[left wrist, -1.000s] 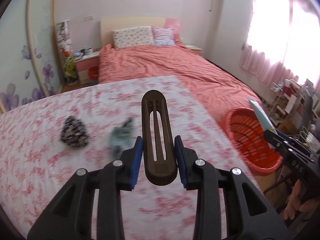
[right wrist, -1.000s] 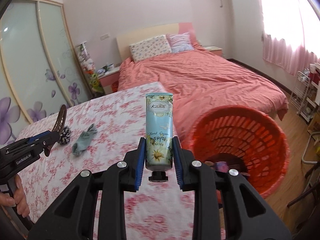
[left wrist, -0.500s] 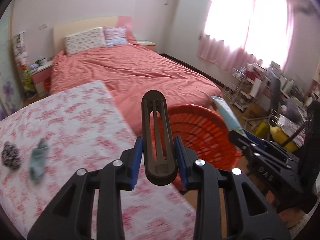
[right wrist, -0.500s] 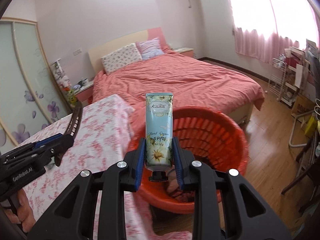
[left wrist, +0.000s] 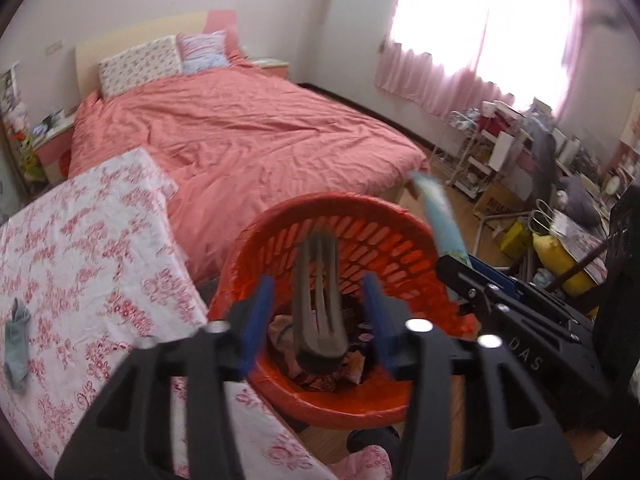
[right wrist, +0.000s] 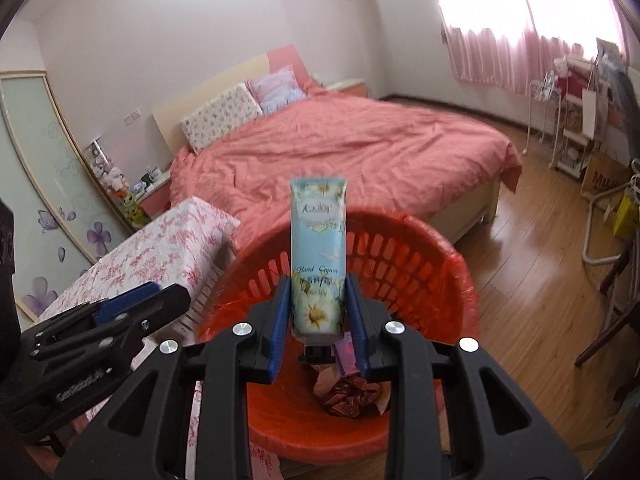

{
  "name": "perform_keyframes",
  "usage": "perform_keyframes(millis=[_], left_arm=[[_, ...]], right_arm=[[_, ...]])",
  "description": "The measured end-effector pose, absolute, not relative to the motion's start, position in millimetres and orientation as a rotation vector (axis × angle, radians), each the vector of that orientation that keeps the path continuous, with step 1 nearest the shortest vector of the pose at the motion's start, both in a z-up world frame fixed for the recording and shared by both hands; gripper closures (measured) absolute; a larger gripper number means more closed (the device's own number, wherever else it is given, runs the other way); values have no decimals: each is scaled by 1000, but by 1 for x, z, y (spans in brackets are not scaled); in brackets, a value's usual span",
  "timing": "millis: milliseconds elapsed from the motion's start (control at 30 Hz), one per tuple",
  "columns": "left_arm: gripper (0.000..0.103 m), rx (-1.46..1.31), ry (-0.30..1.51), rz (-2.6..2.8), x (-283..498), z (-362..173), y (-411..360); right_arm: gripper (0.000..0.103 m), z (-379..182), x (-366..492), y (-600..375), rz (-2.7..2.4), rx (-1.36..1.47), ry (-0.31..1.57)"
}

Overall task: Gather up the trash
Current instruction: 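Open both tools to drop the clip and tube into the basket, then grasp the daisy scrunchie with the left tool while the right tool reaches the grey sock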

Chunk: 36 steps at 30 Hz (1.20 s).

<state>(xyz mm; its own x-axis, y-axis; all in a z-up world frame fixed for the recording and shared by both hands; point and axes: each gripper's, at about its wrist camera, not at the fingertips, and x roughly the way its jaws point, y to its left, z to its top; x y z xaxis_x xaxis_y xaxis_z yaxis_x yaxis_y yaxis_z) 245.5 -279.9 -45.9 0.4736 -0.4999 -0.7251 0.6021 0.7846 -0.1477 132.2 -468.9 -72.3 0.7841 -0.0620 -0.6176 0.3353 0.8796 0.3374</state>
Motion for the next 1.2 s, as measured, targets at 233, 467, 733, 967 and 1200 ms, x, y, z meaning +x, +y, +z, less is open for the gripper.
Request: perform_keyframes(millis=[233, 467, 733, 967, 1200], left_arm=[[43, 146, 853, -534, 264, -57, -226], [32, 171, 821, -353, 272, -59, -136], [13, 103, 786, -21, 302, -52, -3], [10, 14, 811, 185, 342, -65, 90], [15, 3, 898, 189, 383, -92, 103]], right_arm=[[45, -79, 128, -458, -241, 420, 662], [41, -78, 136, -441, -224, 376, 691], [34, -86, 150, -389, -160, 304, 752], [32, -83, 159, -340, -87, 218, 778], [30, -79, 163, -310, -42, 161, 795]])
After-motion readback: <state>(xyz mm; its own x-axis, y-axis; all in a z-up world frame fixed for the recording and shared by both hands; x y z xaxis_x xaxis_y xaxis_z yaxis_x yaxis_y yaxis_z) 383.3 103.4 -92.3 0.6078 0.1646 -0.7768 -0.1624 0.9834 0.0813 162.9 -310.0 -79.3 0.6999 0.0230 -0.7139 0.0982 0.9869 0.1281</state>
